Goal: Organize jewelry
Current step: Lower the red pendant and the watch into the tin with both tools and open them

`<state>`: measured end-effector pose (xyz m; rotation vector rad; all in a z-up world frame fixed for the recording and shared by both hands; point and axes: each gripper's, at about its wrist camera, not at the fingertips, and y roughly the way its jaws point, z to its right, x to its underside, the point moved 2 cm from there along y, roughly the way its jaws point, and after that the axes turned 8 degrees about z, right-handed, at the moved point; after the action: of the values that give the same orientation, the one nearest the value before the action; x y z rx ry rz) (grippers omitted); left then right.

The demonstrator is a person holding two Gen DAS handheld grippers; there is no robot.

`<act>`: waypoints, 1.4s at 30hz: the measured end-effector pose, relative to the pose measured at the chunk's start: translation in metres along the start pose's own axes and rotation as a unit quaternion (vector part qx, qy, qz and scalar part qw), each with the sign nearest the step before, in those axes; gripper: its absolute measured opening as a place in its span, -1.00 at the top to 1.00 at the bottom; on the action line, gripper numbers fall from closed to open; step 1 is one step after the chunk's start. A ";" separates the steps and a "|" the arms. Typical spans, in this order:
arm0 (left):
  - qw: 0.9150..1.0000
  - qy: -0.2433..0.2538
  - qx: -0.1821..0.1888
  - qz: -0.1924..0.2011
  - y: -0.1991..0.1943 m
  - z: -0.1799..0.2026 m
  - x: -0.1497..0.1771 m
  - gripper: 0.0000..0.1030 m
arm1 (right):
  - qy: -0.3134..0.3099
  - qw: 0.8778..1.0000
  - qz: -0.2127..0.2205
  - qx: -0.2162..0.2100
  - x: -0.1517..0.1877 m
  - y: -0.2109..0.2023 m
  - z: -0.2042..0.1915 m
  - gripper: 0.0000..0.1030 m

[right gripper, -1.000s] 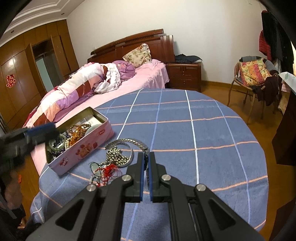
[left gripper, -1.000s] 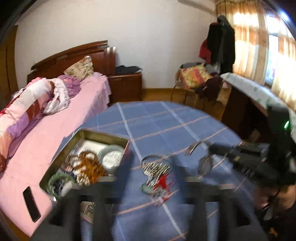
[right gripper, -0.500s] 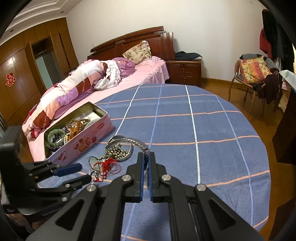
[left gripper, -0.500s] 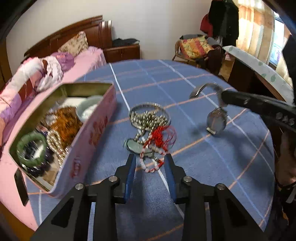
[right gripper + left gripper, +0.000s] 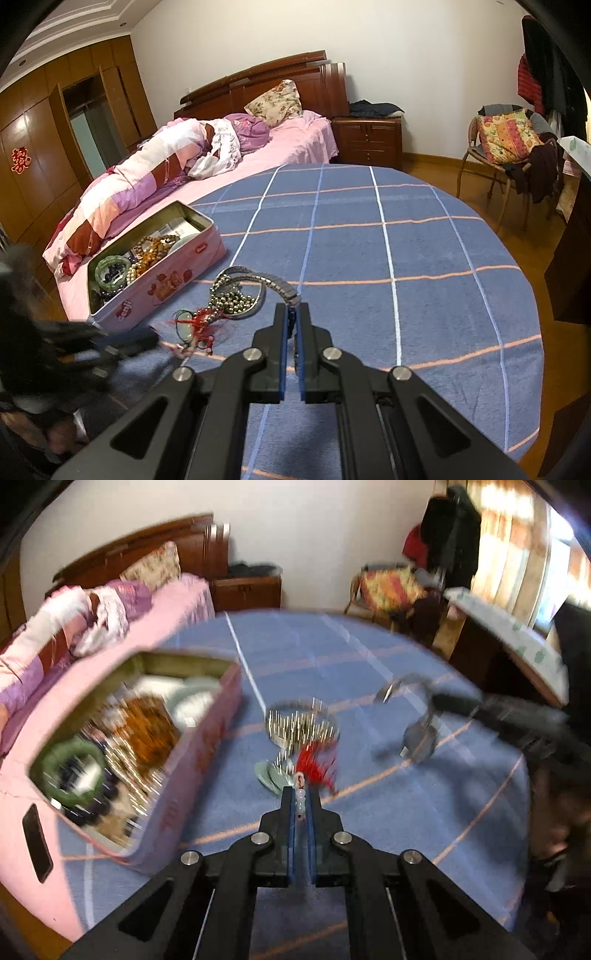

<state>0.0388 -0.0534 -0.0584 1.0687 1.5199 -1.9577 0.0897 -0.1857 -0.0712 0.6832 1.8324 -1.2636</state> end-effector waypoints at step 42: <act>0.985 -0.048 -0.130 0.103 -0.045 -0.146 -0.068 0.92 | -0.090 0.986 0.009 -0.138 -0.072 0.056 -0.146 0.87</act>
<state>0.0917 0.0908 0.0086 0.9631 1.4985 -1.5965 0.1288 -0.0294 -0.0111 0.4187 1.8018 -1.0000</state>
